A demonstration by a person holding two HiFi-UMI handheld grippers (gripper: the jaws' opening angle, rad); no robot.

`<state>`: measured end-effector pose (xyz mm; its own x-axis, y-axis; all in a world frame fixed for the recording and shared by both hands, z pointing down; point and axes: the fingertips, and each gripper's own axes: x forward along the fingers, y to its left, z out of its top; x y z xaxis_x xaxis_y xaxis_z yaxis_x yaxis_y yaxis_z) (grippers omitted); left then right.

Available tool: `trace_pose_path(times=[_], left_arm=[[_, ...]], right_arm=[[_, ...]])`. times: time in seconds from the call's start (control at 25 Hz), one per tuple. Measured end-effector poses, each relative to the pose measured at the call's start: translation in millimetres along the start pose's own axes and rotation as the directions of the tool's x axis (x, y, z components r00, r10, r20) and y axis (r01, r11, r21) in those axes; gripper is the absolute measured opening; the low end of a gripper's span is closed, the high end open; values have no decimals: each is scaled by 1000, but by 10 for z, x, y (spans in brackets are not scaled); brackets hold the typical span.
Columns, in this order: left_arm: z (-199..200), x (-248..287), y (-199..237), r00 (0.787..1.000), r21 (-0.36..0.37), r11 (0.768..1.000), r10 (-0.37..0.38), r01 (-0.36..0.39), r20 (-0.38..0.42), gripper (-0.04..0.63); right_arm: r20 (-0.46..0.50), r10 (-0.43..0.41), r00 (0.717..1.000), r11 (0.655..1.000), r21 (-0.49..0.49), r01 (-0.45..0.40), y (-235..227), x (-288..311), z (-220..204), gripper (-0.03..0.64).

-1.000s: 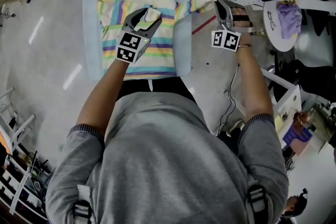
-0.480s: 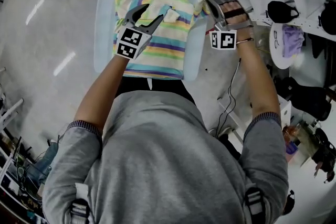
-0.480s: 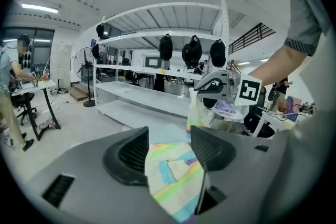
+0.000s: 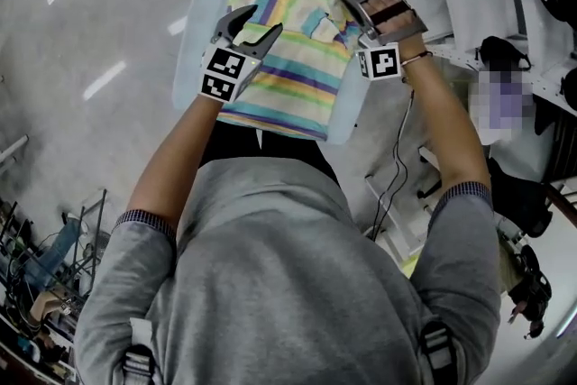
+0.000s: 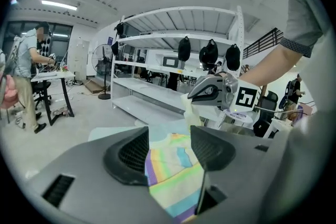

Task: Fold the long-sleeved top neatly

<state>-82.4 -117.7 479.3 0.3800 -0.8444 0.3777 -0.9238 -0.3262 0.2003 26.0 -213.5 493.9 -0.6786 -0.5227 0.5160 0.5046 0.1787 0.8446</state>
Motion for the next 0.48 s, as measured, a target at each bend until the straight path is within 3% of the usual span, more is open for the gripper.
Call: trace_pose_path(times=[0.24, 0.48], left_arm=[[-289, -219, 312, 999, -56, 997, 51, -52, -18, 275], [-675, -405, 586, 994, -105, 990, 86, -93, -65, 275]], right_arm=[[138, 41, 990, 997, -71, -32, 114, 604, 588, 30], [261, 157, 952, 986, -104, -134, 532, 1149, 1220, 31]])
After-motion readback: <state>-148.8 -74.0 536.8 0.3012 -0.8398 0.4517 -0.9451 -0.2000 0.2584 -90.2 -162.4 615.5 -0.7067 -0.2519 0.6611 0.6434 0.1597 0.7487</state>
